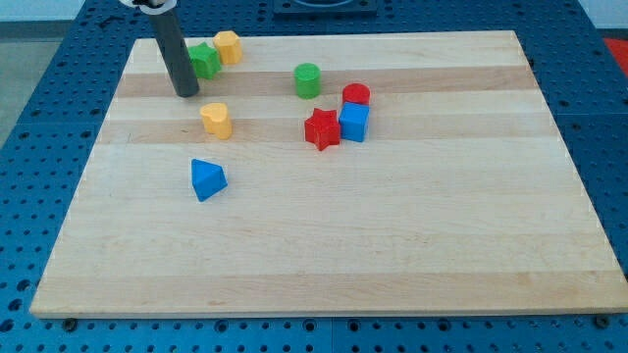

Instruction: Move the green star to the top left

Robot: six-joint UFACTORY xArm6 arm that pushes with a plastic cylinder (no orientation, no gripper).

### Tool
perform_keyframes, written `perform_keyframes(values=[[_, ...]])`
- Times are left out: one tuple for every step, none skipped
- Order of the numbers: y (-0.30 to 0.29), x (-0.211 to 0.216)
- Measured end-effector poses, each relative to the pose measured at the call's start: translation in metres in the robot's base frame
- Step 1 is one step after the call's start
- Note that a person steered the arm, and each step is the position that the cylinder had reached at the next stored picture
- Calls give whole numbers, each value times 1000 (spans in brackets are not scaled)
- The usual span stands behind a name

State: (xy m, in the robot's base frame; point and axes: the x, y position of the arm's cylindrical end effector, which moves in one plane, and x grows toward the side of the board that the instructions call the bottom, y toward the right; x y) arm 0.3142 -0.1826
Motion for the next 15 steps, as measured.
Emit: perform_keyframes(values=[[30,-5],[67,-21],[79,-47],[64,-53],[37,-42],[4,-40],[-20,-40],[-26,-40],[-37,-40],[-47,-40],[-68,-41],[-92,-46],[-97,-41],[-74,-22],[-32,-21]])
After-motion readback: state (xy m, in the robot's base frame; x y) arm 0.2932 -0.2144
